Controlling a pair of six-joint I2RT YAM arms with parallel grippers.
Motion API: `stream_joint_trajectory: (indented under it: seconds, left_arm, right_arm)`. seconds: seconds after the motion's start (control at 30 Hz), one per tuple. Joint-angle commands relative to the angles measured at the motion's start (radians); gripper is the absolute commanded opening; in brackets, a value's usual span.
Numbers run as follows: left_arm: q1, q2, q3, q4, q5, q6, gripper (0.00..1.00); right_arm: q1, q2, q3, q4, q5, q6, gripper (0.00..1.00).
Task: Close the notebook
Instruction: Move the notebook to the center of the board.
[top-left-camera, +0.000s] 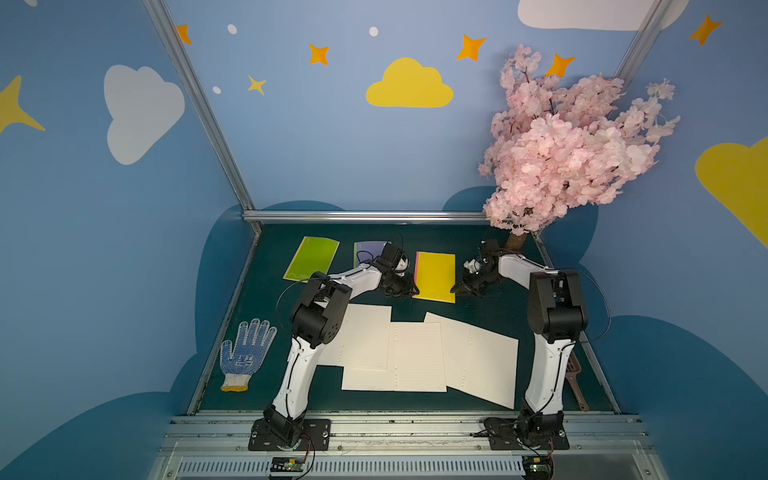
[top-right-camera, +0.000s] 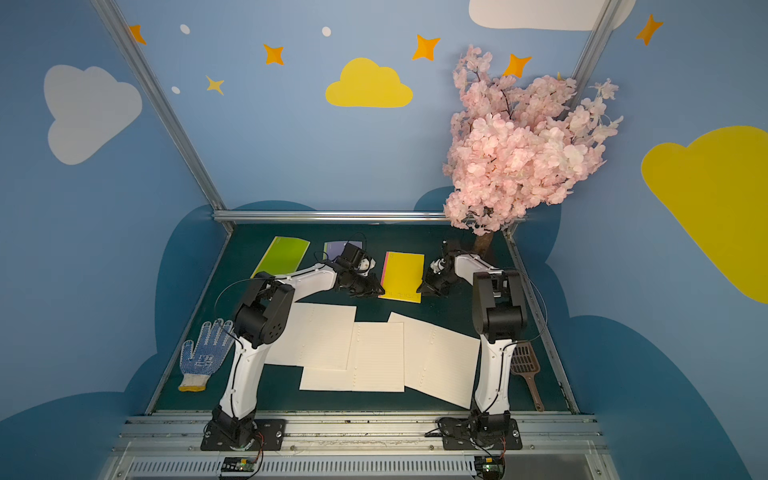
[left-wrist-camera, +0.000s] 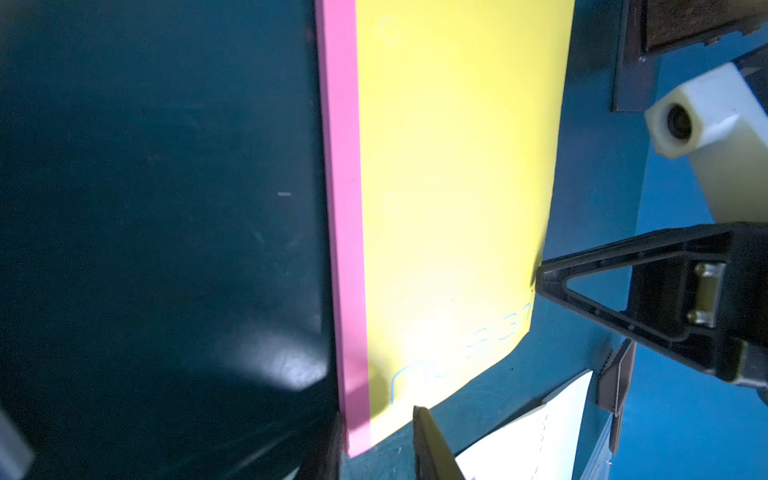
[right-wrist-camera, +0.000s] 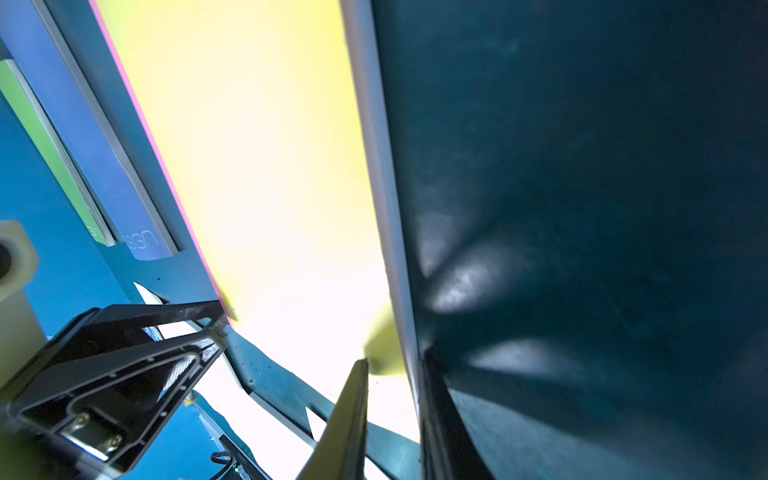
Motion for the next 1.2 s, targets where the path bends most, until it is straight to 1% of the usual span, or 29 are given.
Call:
stream_joint_trajectory:
  seconds: [0.0,0.43,0.73,1.0,1.17]
  left_arm:
    - [0.007,0.036,0.036,-0.046,0.01,0.025,0.31]
    - [0.036,0.082,0.116,-0.091,0.019,0.035,0.32]
    - [0.055,0.126,0.196,-0.133,0.032,0.041,0.32]
    - [0.066,0.153,0.242,-0.159,0.044,0.047,0.32]
    - [0.076,0.158,0.261,-0.174,0.046,0.053,0.32]
  right_arm:
    - [0.011,0.051,0.037,-0.03,-0.006,0.002,0.22]
    - [0.03,0.162,0.2,-0.085,-0.028,0.006,0.22]
    - [0.036,0.213,0.279,-0.117,-0.034,0.01,0.23]
    - [0.038,0.27,0.383,-0.165,-0.035,0.007,0.23]
    - [0.038,0.272,0.402,-0.171,-0.032,0.013,0.23]
